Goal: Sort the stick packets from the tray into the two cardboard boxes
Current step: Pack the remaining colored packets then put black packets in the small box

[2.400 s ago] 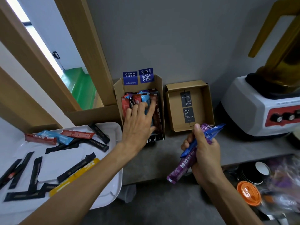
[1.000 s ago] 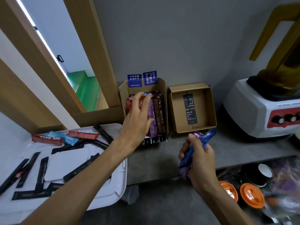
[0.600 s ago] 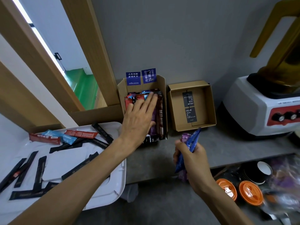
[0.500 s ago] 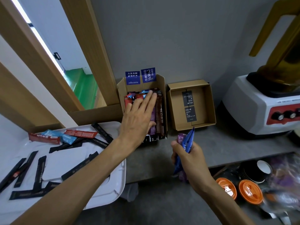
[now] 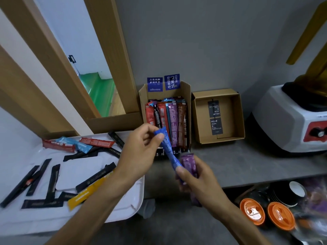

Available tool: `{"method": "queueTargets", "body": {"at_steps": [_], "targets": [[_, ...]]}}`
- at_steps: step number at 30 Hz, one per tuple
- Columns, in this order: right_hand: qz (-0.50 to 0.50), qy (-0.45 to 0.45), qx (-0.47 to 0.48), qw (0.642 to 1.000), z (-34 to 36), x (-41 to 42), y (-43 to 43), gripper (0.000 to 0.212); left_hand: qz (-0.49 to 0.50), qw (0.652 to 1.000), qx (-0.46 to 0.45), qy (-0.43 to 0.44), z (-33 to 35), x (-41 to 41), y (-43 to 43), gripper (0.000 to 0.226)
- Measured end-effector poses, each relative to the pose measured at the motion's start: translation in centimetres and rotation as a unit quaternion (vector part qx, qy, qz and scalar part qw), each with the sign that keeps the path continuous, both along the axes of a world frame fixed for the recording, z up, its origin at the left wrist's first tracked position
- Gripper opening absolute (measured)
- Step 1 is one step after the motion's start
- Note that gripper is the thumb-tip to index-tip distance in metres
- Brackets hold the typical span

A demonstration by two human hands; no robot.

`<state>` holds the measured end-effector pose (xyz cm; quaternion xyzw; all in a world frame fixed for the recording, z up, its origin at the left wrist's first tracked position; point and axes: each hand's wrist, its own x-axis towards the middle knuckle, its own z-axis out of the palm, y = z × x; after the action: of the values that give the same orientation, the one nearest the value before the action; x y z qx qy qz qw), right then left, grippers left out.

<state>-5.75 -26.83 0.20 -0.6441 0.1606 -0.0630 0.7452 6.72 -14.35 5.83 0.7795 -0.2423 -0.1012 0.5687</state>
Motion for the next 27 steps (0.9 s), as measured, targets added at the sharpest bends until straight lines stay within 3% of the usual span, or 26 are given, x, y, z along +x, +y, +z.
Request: {"method": "queueTargets", "body": {"at_steps": [2,6,7,9,11,12,15,19,23,27], "targets": [[-0.043,-0.007,0.029,0.999,0.1,0.1,0.0,0.029,0.015,1.000,-0.003,0.024,-0.2,0.1,0.6,0.006],[-0.068,-0.025,-0.021,0.997,0.4,0.6,-0.6,0.029,0.092,0.993,0.006,0.069,-1.5,-0.2,2.0,0.005],[-0.059,-0.019,-0.048,0.997,0.5,0.6,-0.8,0.023,0.115,0.992,0.031,0.029,-1.7,-0.4,2.5,0.008],[-0.026,-0.011,-0.101,0.994,0.7,0.6,-1.0,0.013,0.109,0.964,0.140,-0.200,-1.7,-0.7,3.3,0.021],[0.001,-0.009,-0.126,0.992,1.0,0.7,-1.1,0.018,-0.012,0.895,0.215,-0.391,-1.4,-0.9,3.5,0.030],[0.011,-0.013,-0.133,0.991,1.2,0.7,-1.2,0.021,-0.082,0.874,0.236,-0.416,-1.3,-0.9,3.3,0.026],[-0.008,-0.043,-0.137,0.990,1.7,0.8,-1.4,0.023,-0.187,0.866,0.278,-0.370,-0.7,-0.4,2.4,0.013],[-0.054,-0.053,-0.106,0.991,1.4,0.5,-2.2,0.029,-0.178,0.930,0.225,-0.228,-1.4,-0.2,1.4,0.006],[-0.125,-0.049,-0.041,0.990,0.7,0.1,-3.4,0.039,-0.002,0.976,0.154,-0.152,-3.3,0.8,-1.3,0.012],[-0.146,-0.048,-0.044,0.987,0.5,-0.5,-3.8,0.032,0.145,0.978,0.113,-0.097,-5.0,2.0,-5.3,0.010]]}}
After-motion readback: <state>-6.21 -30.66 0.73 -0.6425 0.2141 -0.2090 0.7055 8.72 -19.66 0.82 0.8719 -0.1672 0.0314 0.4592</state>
